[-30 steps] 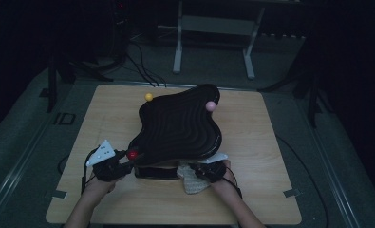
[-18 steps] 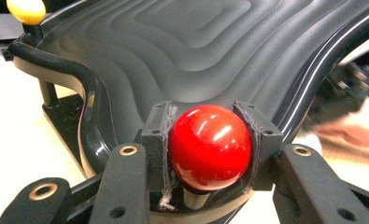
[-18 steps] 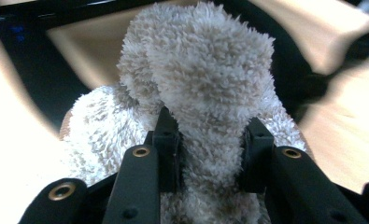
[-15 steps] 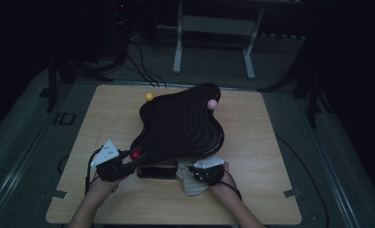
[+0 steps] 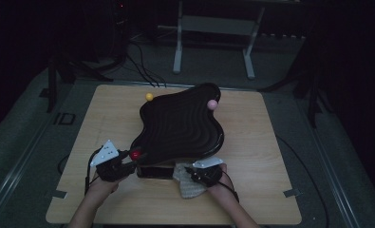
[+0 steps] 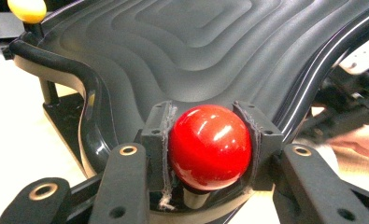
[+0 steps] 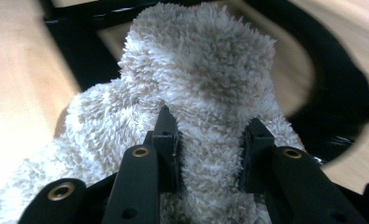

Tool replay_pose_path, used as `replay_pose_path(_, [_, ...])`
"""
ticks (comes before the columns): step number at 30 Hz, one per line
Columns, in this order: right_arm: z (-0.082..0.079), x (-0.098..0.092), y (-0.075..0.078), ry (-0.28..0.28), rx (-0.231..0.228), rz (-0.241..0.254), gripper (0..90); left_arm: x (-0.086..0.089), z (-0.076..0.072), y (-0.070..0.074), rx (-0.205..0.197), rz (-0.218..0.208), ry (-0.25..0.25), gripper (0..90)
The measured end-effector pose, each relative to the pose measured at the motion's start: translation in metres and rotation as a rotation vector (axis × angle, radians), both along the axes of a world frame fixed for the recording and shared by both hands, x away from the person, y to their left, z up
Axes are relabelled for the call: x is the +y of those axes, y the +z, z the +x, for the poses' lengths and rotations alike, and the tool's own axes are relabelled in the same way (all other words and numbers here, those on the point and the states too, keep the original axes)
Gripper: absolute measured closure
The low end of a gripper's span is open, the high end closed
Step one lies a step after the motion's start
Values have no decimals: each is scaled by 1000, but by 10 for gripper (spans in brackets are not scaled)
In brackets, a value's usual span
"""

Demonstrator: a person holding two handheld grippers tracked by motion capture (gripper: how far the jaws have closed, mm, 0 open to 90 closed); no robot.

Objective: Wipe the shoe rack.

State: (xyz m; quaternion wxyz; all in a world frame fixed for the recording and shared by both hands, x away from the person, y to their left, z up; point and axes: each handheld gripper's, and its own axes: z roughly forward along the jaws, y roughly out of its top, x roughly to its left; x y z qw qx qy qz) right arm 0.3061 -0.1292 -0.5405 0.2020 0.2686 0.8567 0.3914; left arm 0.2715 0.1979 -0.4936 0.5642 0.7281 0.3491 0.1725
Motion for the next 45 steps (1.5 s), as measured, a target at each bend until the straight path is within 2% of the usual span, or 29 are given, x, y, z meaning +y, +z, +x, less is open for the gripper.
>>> replay_pose_path(3, [3,-2,-2,-56,23,53,663,0,1,-1,0,-7,-5,594])
replay_pose_path(4, [-1,2,-3,-76,11,50,664,0,1,0,0,-5,-7,595])
replay_pose_path(5, [-6,7,-4,-71,-4,43,664,0,1,0,1,-4,-7,595])
replay_pose_path(7, [-10,14,-2,-28,-31,9,663,0,0,-1,0,-7,-3,595])
replay_pose_path(8, [-10,15,-1,-25,-21,-5,660,0,0,0,2,-4,-2,595])
replay_pose_path(9, [-6,13,0,-13,-38,-14,657,0,0,0,1,-1,-1,595])
replay_pose_path(11, [2,6,0,-52,-58,-6,656,0,0,0,0,-3,2,595])
replay_pose_path(12, [5,1,0,-62,-42,13,657,0,0,0,0,-3,2,595])
replay_pose_path(13, [3,2,-1,-77,18,49,659,0,0,0,0,-1,0,595])
replay_pose_path(14, [-1,4,-2,-83,15,45,659,0,0,0,1,1,-3,595])
replay_pose_path(17, [-11,15,-2,-1,-1,22,655,0,1,0,0,-3,-5,595])
replay_pose_path(18, [-13,19,-1,13,10,14,652,0,1,0,1,1,-5,595])
replay_pose_path(20, [-11,22,1,31,-13,-15,639,0,0,0,2,3,-3,595])
replay_pose_path(23, [-4,21,0,-38,-18,1,635,0,0,1,2,3,-3,595])
replay_pose_path(25, [-6,24,-1,-50,-11,16,644,0,0,1,1,5,-5,595])
replay_pose_path(26, [-10,28,-2,-34,-16,16,646,0,0,0,1,2,-4,595])
replay_pose_path(27, [-14,34,-3,9,-5,18,646,0,0,0,3,-1,-4,595])
replay_pose_path(29, [-19,41,0,50,-2,-13,645,0,0,1,2,4,-4,595])
replay_pose_path(30, [-17,41,1,52,-7,-27,641,0,0,1,3,4,-2,595])
replay_pose_path(32, [-13,39,2,56,-6,-23,639,0,0,0,3,0,0,595])
replay_pose_path(33, [-9,36,3,30,8,-10,637,0,0,0,4,-1,-1,595])
replay_pose_path(34, [-4,30,2,-41,6,4,638,0,0,0,2,2,-3,595])
replay_pose_path(36, [-4,31,0,-59,31,36,644,0,0,0,2,1,-4,595])
replay_pose_path(38, [-8,34,-1,-55,14,29,645,0,0,0,2,-1,-4,595])
replay_pose_path(39, [-12,39,-1,-34,5,20,645,0,0,0,2,0,-5,595])
replay_pose_path(40, [-19,51,-1,59,31,14,643,0,0,0,2,1,-4,595])
replay_pose_path(41, [-21,55,0,76,2,-16,641,0,0,0,2,1,-2,595])
replay_pose_path(42, [-22,56,1,72,2,-30,637,0,0,0,3,-1,0,595])
replay_pose_path(45, [-16,52,1,58,2,-21,633,0,0,1,1,4,-4,595])
